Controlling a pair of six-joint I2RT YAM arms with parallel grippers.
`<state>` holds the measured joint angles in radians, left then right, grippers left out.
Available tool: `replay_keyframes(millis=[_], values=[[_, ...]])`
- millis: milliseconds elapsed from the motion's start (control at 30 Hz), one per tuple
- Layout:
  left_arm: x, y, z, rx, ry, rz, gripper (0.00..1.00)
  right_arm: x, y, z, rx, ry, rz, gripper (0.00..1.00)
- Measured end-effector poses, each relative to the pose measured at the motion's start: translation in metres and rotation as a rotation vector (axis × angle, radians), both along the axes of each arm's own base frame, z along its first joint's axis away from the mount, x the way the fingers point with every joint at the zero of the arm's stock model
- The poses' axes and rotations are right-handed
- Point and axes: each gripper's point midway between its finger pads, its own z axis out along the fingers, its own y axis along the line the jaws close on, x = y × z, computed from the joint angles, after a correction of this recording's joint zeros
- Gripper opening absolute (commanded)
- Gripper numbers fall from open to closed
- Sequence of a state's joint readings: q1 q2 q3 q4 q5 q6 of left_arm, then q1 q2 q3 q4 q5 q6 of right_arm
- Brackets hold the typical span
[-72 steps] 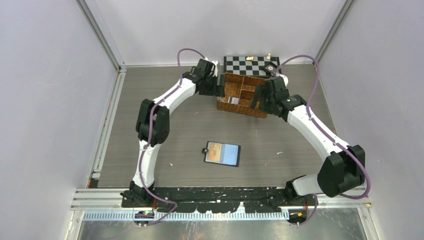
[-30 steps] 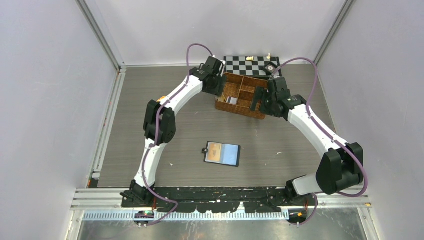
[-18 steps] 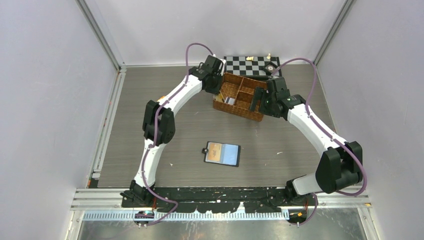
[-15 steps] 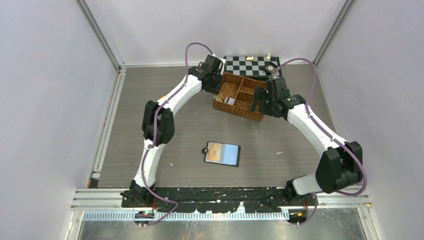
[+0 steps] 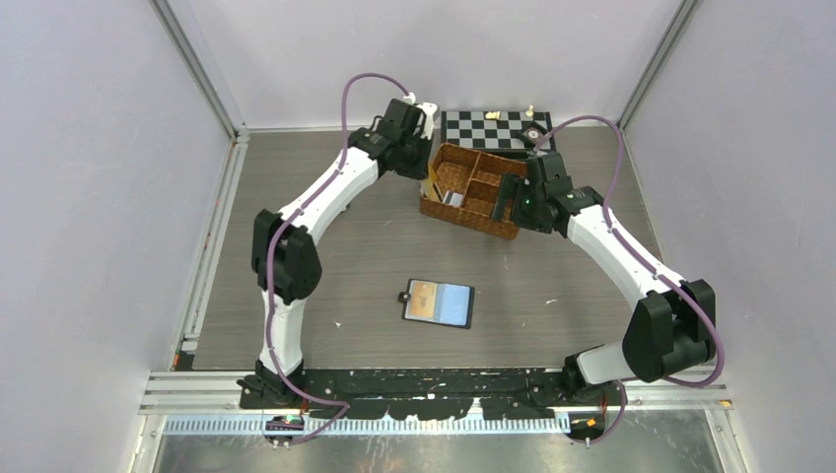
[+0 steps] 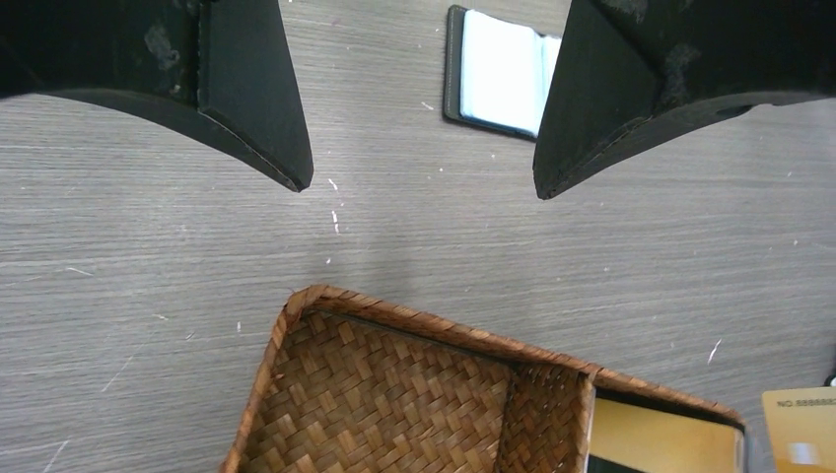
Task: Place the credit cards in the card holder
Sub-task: Pick up the credit card from the storage box, then insert the credit card into the card holder.
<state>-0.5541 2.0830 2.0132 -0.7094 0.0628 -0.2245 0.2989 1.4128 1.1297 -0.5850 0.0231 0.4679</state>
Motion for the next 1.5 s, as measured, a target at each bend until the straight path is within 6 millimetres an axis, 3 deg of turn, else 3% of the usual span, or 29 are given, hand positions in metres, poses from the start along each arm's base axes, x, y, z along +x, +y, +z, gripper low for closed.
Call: replay_keyframes(millis=[167,267,400,600,767,867,1000,1100,1133,1233,1267,1367,1500], values=[[-0.029,0.006,0.029,-0.052,-0.018,-0.046,0.0,-0.009,0.014,0.009,0.064,0.001,0.077,0.87],[-0.059,0.007,0.04,-0.105,0.005,-0.133,0.0,-0.016,0.031,0.02,0.145,-0.006,0.156,0.87],[-0.103,-0.004,0.05,-0.204,0.064,-0.319,0.0,-0.028,0.059,0.033,0.281,0.004,0.285,0.76],[-0.171,-0.013,0.038,-0.345,0.237,-0.562,0.0,-0.053,0.101,0.062,0.516,0.003,0.51,0.71],[-0.208,-0.011,0.031,-0.422,0.356,-0.656,0.0,-0.083,0.129,0.074,0.612,0.035,0.671,0.65],[-0.217,-0.011,0.033,-0.449,0.37,-0.689,0.0,-0.103,0.143,0.077,0.633,0.059,0.759,0.54],[-0.229,-0.007,0.041,-0.472,0.385,-0.713,0.0,-0.119,0.152,0.075,0.629,0.075,0.833,0.21],[-0.233,-0.006,0.047,-0.479,0.375,-0.721,0.0,-0.12,0.15,0.072,0.626,0.087,0.831,0.06],[-0.233,-0.005,0.047,-0.476,0.369,-0.719,0.03,-0.122,0.15,0.072,0.631,0.092,0.834,0.01],[-0.234,-0.003,0.042,-0.469,0.369,-0.706,0.48,-0.126,0.152,0.069,0.643,0.1,0.843,0.0],[-0.233,-0.002,0.038,-0.461,0.363,-0.694,0.58,-0.129,0.152,0.066,0.654,0.114,0.834,0.01],[-0.231,0.002,0.026,-0.436,0.35,-0.635,0.7,-0.134,0.151,0.049,0.665,0.167,0.776,0.0],[-0.229,0.019,0.008,-0.377,0.315,-0.481,0.73,-0.137,0.142,0.009,0.643,0.264,0.623,0.0]])
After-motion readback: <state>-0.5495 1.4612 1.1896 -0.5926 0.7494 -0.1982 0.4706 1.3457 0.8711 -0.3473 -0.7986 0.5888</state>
